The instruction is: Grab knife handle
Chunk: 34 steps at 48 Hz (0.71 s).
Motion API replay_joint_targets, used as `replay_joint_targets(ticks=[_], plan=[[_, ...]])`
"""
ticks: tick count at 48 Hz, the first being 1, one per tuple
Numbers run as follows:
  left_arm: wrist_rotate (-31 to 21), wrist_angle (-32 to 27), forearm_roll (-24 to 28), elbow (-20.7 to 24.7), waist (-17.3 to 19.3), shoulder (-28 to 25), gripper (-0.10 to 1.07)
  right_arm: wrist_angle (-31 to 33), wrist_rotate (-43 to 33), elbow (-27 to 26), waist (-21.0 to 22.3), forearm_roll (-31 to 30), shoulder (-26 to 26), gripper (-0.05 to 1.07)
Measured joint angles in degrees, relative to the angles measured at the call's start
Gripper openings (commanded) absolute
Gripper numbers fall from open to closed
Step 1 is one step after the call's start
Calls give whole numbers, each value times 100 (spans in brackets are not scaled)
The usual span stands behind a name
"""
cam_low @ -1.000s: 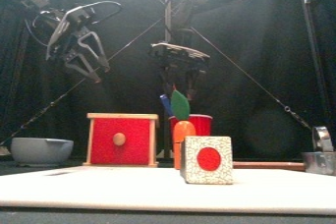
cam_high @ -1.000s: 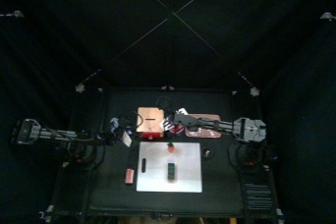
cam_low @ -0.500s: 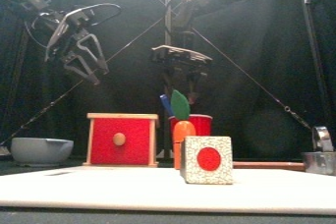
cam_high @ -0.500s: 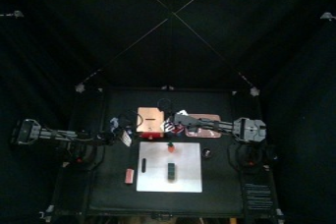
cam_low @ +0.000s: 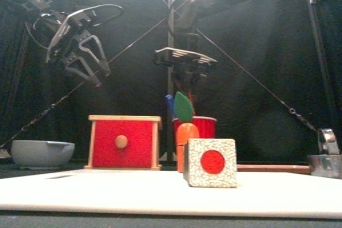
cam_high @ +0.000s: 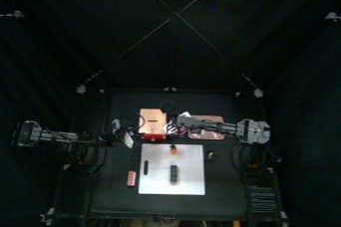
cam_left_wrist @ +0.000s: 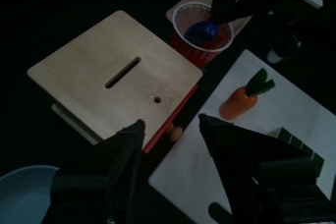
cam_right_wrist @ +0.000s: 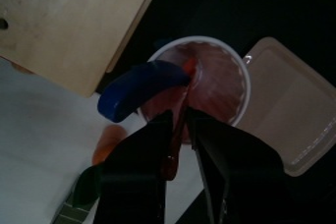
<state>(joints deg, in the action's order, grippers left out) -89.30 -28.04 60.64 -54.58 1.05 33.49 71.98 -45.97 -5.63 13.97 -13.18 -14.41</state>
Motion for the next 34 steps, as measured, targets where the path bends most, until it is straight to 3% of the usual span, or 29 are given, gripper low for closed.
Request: replay_joint_targets(ticks=[9, 22, 34], plan=[[0, 0, 0, 0, 0, 0, 85, 149, 0, 158, -9, 26, 9, 58], [0, 0, 0, 0, 0, 0, 85, 255, 9, 229, -9, 18, 132, 40], [0, -9, 0, -18, 0, 0, 85, 290, 246, 220, -9, 26, 281, 39]])
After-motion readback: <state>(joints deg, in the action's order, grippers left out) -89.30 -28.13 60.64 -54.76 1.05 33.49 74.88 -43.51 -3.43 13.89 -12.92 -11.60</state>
